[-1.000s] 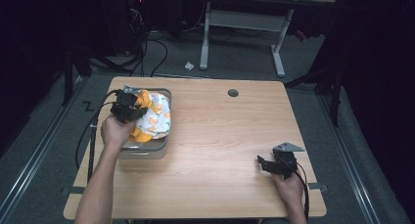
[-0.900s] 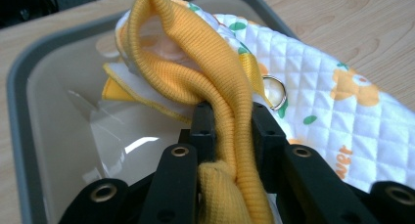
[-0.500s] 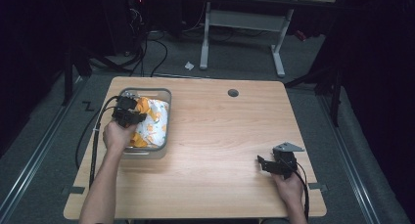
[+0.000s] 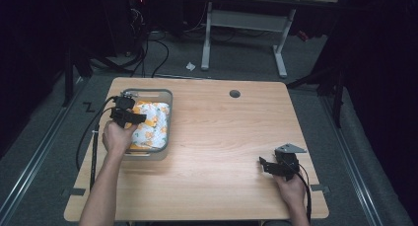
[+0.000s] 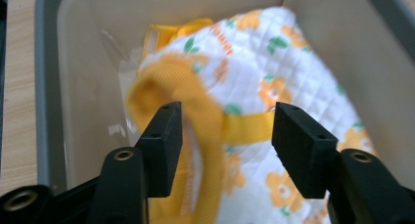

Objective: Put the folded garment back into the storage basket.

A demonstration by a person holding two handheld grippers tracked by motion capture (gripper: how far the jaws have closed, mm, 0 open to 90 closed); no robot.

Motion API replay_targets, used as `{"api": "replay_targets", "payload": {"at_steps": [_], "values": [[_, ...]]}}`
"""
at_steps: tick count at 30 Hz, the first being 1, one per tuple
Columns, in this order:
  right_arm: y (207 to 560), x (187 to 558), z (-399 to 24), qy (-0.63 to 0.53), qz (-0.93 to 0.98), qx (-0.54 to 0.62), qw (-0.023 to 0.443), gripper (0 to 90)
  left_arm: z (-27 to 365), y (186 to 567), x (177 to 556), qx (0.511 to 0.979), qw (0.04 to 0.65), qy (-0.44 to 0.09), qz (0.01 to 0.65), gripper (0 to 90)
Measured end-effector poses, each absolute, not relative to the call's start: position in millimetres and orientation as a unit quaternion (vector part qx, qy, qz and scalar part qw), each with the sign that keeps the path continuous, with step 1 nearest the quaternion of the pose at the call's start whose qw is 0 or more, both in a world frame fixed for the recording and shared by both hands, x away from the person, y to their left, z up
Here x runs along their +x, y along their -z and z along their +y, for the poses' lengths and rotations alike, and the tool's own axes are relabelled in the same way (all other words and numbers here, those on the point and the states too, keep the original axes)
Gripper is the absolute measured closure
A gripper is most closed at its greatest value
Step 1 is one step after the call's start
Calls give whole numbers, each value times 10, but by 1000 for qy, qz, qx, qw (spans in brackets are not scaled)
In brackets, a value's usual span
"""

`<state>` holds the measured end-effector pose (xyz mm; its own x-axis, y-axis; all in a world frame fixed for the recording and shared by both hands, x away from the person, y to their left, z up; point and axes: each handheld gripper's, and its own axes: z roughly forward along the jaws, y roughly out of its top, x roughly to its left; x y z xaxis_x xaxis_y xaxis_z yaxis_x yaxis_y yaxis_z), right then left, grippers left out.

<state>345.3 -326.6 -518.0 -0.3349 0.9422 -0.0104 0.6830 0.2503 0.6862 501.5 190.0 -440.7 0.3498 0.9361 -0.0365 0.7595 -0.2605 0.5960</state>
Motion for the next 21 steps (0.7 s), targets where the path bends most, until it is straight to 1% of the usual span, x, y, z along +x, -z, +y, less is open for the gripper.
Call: {"api": "replay_targets", "payload": {"at_steps": [4, 7, 16, 21], "values": [[5180, 3453, -3266, -299, 760, 534, 217, 273, 1854, 4323, 4947, 775, 289, -176, 534, 419], [5180, 3453, -3266, -299, 760, 534, 217, 273, 1819, 4276, 4906, 767, 307, -175, 535, 400], [5180, 3452, -3265, -299, 760, 535, 217, 273, 1677, 4167, 4770, 763, 346, -182, 516, 371], [5180, 3452, -3265, -299, 760, 535, 217, 273, 1620, 4118, 4701, 761, 363, -180, 506, 371]]}}
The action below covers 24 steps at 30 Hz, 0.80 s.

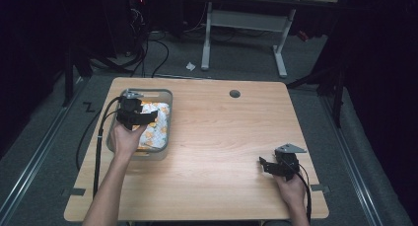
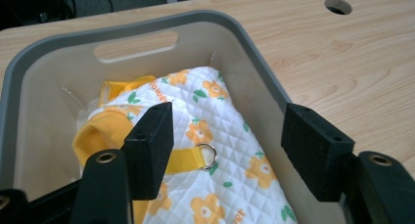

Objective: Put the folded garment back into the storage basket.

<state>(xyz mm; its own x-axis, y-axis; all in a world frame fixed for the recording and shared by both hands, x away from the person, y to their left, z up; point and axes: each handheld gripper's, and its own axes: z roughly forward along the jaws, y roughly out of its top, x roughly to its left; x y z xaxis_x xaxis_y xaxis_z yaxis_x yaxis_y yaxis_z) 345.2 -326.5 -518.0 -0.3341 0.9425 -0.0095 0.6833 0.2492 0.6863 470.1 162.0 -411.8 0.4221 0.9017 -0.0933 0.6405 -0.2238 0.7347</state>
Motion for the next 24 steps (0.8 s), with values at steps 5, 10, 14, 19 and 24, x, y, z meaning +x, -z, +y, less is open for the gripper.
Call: {"api": "replay_targets", "payload": {"at_steps": [5, 10, 14, 19, 24], "values": [[5181, 3452, -3265, -299, 760, 535, 217, 273, 1568, 4075, 4642, 763, 377, -172, 496, 364], [5181, 3452, -3264, -299, 760, 535, 217, 273, 1500, 4021, 4565, 763, 388, -173, 487, 362], [5181, 3452, -3264, -299, 760, 535, 217, 273, 1452, 3985, 4510, 761, 401, -165, 482, 358], [5180, 3451, -3265, -299, 760, 535, 217, 273, 1399, 3972, 4459, 761, 409, -163, 476, 322], [5181, 3451, -3264, -299, 760, 535, 217, 273, 1358, 3962, 4417, 763, 414, -163, 469, 315]]}}
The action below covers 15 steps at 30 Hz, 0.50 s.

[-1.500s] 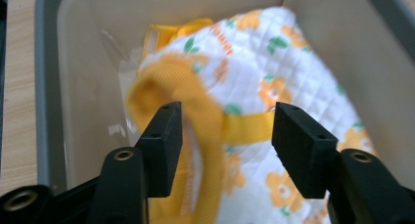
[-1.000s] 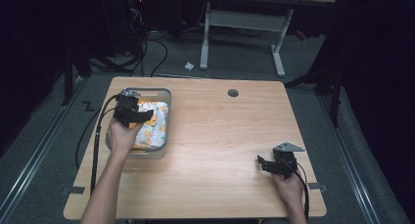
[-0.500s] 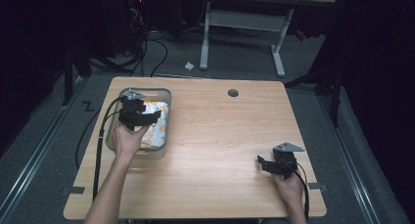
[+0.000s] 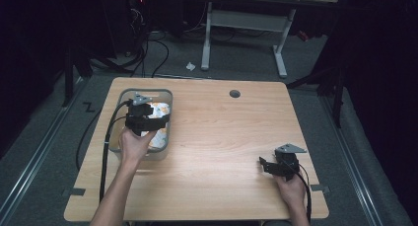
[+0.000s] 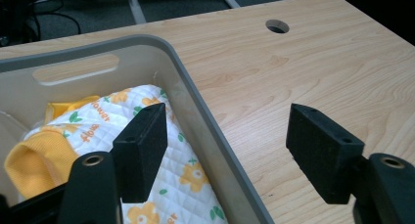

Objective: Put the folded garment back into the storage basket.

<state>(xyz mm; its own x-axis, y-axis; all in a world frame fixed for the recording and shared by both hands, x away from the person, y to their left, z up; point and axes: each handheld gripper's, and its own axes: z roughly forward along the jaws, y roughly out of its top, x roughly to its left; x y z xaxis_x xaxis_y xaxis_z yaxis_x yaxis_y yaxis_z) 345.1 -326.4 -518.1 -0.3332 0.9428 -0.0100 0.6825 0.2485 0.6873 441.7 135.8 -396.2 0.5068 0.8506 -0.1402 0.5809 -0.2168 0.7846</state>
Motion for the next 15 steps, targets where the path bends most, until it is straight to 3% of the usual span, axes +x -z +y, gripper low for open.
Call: {"api": "replay_targets", "payload": {"at_steps": [15], "values": [[5181, 3451, -3264, -299, 760, 535, 217, 273, 1262, 3934, 4290, 763, 431, -156, 456, 298]]}}
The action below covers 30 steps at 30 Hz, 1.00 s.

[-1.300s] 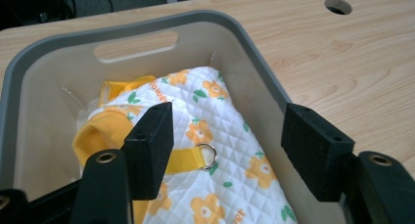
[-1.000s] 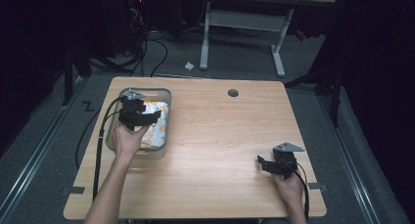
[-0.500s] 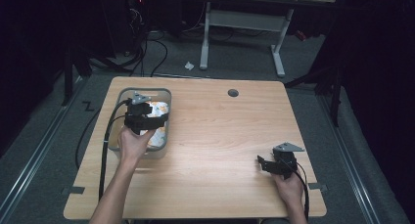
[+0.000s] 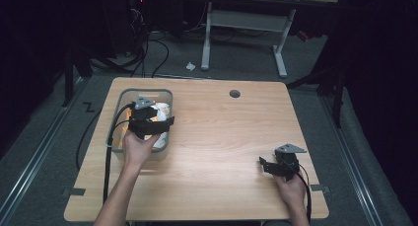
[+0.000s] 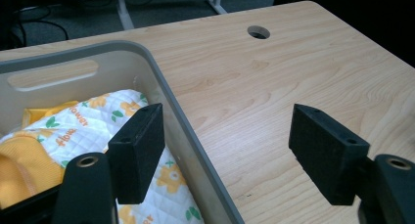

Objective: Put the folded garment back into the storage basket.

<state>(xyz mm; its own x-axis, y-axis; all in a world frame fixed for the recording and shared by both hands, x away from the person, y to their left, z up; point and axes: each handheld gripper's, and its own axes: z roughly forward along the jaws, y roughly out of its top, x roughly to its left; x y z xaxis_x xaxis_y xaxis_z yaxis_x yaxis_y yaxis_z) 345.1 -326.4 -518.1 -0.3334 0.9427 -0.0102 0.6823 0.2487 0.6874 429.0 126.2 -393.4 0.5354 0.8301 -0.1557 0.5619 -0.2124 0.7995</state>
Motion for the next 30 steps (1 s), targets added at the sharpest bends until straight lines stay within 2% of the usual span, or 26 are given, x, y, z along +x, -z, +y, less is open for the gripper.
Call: {"api": "replay_targets", "payload": {"at_steps": [30], "values": [[5181, 3451, -3264, -299, 759, 535, 217, 273, 1017, 3955, 4090, 769, 460, -120, 426, 301]]}}
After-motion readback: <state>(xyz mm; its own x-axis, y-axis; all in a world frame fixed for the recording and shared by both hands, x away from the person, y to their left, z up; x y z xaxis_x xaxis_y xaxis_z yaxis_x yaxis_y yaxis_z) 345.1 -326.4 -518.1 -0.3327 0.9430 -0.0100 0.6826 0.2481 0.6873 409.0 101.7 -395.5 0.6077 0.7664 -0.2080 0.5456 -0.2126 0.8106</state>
